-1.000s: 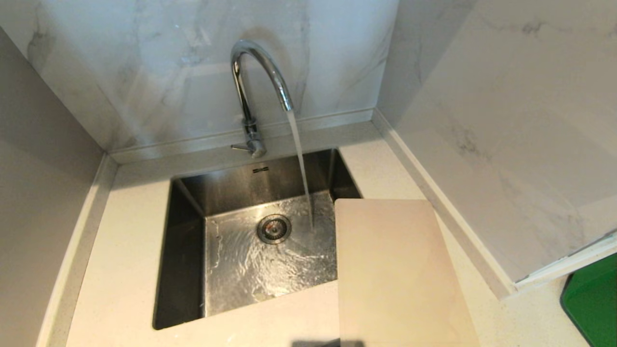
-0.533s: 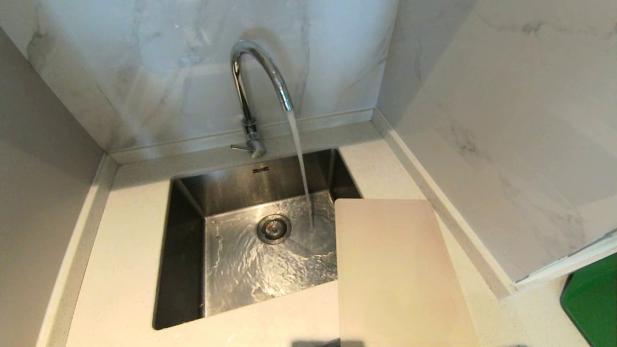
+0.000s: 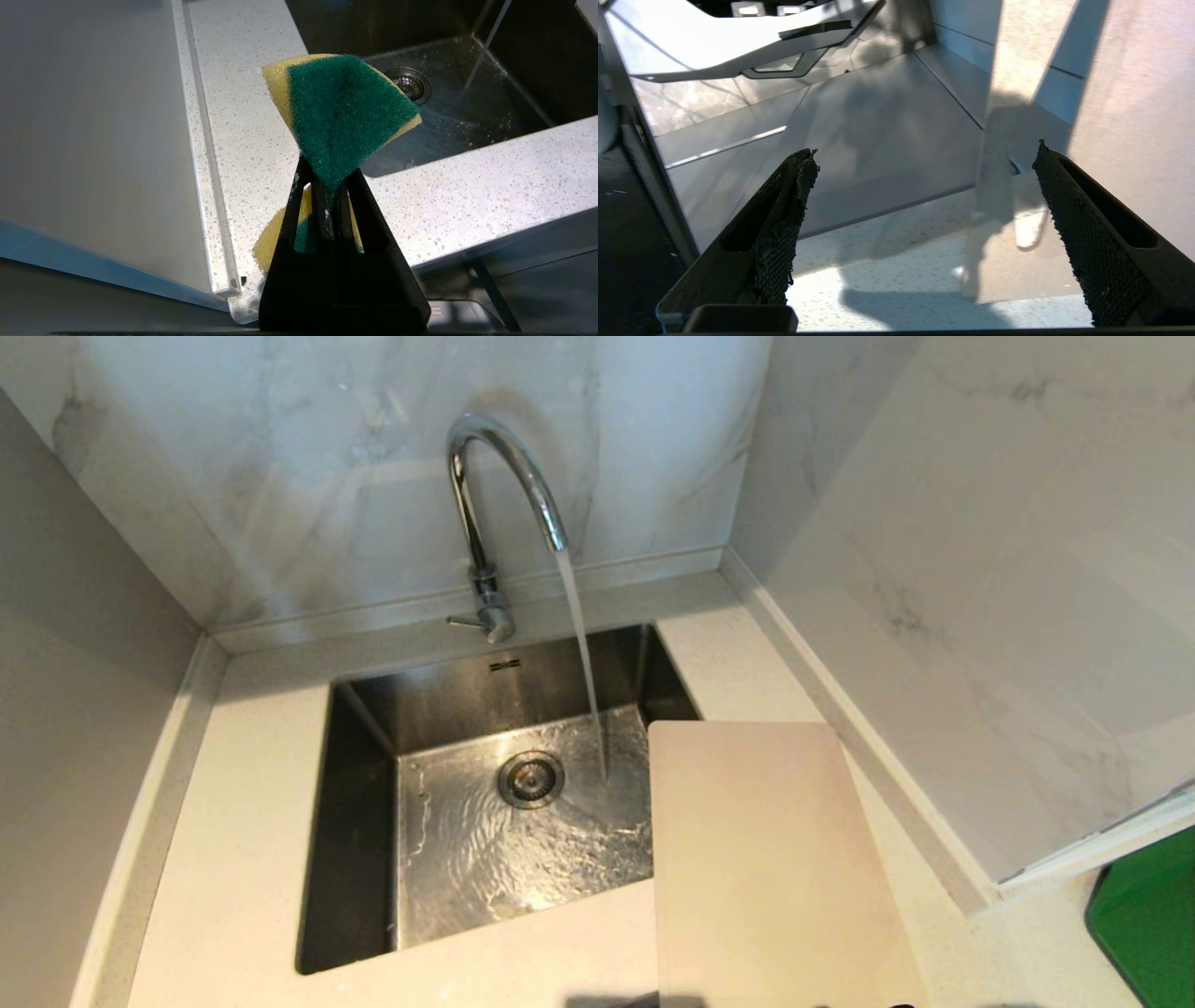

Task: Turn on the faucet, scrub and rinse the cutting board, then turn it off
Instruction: Pick up the cutting board

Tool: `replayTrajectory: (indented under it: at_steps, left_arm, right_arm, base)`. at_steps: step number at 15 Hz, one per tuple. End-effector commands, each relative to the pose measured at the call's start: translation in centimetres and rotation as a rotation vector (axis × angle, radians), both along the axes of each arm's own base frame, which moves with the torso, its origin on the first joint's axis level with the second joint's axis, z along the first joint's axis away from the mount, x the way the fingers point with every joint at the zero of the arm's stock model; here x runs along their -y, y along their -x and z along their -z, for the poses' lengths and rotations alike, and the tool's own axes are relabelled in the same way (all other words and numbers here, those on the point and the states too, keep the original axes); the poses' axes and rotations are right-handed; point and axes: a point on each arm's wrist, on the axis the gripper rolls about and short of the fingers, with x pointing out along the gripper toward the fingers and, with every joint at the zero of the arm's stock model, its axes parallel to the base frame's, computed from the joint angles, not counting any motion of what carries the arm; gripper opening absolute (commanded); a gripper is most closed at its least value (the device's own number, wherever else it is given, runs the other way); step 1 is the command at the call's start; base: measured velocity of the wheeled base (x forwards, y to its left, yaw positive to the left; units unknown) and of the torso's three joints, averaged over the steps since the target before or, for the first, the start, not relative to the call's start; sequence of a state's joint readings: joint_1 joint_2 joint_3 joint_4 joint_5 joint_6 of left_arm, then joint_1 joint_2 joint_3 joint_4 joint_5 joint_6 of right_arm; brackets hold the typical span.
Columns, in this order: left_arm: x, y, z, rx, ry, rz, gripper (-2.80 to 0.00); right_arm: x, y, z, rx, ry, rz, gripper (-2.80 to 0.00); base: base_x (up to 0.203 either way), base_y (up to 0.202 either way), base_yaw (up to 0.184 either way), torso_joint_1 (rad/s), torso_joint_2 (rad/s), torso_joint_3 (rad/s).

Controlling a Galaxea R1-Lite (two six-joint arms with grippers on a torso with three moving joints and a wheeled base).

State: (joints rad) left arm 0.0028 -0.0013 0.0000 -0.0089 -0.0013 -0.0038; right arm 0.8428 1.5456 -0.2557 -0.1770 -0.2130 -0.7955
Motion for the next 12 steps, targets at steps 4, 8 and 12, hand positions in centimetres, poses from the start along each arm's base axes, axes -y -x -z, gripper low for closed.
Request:
replayTrajectory:
  at_steps: [4, 8, 12]
  left_arm:
    - [0.0, 0.0, 0.0, 0.002, 0.001, 0.000, -2.80]
    - [0.0, 0.0, 0.0, 0.002, 0.001, 0.000, -2.80]
    - [0.0, 0.0, 0.0, 0.002, 0.001, -0.001, -2.80]
  right_arm:
    - [0.7, -1.3, -0.3, -0.006, -0.007, -0.010, 0.00]
    - [0.6, -2.5, 0.0, -0.027, -0.004, -0.006, 0.00]
    - [0.3, -2.9, 0.4, -0.044, 0.008, -0.002, 0.00]
  base:
    - [0.000, 0.000, 0.000, 0.000, 0.00, 0.000]
    - [0.000, 0.000, 0.000, 0.000, 0.00, 0.000]
    - [0.000, 0.000, 0.000, 0.000, 0.00, 0.000]
